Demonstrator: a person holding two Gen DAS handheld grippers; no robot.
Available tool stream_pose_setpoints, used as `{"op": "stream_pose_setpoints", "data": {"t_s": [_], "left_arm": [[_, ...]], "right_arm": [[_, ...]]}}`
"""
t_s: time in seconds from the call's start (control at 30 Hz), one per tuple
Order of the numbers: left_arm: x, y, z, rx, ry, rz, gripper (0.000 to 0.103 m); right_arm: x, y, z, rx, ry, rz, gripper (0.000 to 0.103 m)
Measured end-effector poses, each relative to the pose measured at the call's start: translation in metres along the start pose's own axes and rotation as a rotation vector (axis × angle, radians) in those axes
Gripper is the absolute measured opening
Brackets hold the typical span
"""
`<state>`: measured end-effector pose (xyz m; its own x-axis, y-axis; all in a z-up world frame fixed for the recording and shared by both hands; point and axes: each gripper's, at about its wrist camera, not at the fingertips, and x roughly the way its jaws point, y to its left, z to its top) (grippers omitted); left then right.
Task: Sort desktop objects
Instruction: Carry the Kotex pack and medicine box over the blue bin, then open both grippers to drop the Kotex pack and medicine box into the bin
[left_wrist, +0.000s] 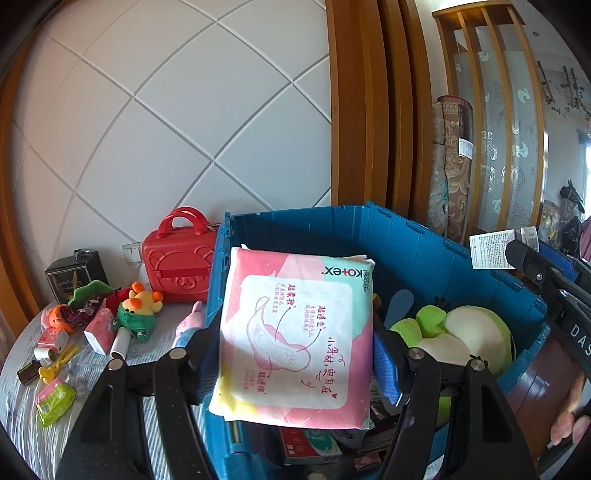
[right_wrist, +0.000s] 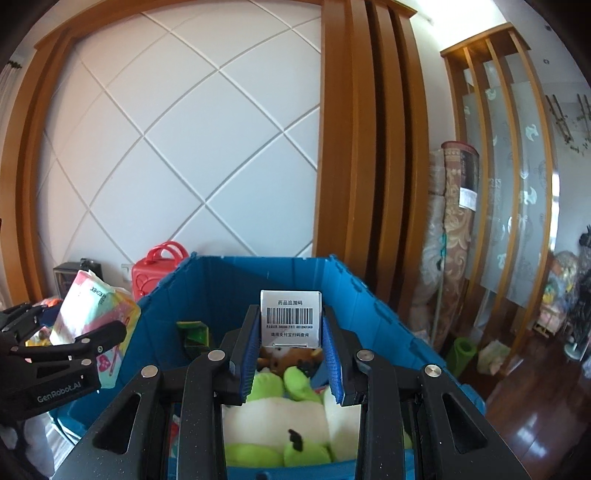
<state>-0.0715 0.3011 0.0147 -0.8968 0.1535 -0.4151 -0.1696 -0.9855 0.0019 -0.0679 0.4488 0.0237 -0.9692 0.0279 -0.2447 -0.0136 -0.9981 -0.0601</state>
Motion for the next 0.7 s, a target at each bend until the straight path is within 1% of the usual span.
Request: {"op": "stream_pose_setpoints", "data": {"t_s": [0.13,0.27,0.37,0.5,0.7], "left_arm": [[0.013,-0.013,0.002,-0.003,0.021,0.033,0.067],[0.023,-0.018,0.003,-0.004,0.037,0.07,0.067],[0.027,-0.017,0.005,-0.016,0.042,0.091,0.071],[0.027,-0.017,0.007,-0.023,0.025,0.116,0.081],[0.027,-0.02,0.009,-0.008,0.023,0.136,0.083]], "right_arm": [[0.011,-0.017,-0.007,0.002,0.021,0.026,0.031],[0.022,-0.021,-0.011,0.003,0.031,0.065,0.031],[0.032,-0.021,-0.013,0.0,0.038,0.096,0.031],[0.043,-0.018,-0.012,-0.006,0.043,0.124,0.031],[0.055,-0.019,-0.008,-0.004,0.058,0.135,0.031]]}}
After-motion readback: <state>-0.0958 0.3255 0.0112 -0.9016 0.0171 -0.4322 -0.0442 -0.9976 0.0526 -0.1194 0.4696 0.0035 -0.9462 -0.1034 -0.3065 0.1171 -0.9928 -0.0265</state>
